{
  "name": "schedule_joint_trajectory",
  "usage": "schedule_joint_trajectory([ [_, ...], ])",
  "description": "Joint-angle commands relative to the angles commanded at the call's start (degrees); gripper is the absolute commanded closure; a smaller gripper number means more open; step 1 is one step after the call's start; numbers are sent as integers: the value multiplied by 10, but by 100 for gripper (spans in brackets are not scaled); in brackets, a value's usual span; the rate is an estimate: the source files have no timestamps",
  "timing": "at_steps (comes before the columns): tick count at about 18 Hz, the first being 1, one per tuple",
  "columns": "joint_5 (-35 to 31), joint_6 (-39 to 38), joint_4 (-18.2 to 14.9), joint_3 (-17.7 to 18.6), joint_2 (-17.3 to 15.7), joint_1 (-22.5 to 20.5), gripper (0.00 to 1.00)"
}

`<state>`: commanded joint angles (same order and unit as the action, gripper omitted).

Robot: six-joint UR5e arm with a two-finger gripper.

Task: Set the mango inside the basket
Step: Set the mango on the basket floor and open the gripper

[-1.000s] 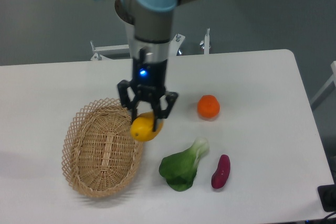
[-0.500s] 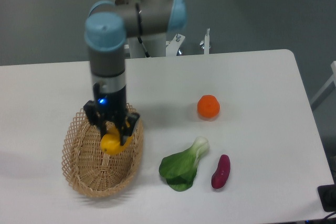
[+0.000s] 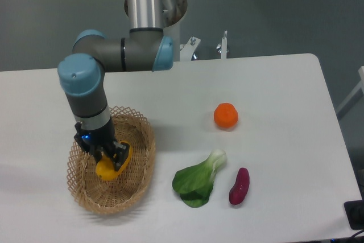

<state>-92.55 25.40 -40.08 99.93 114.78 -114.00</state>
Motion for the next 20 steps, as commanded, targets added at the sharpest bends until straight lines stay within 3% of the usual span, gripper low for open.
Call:
schedule_joint_trajectory([
  [12, 0, 4, 0, 2, 18, 9, 49],
  [15, -1, 4, 1, 1, 17, 8, 15],
  [16, -2, 4, 1, 0, 17, 8, 7],
  [20, -2, 4, 1, 0, 14, 8, 0],
])
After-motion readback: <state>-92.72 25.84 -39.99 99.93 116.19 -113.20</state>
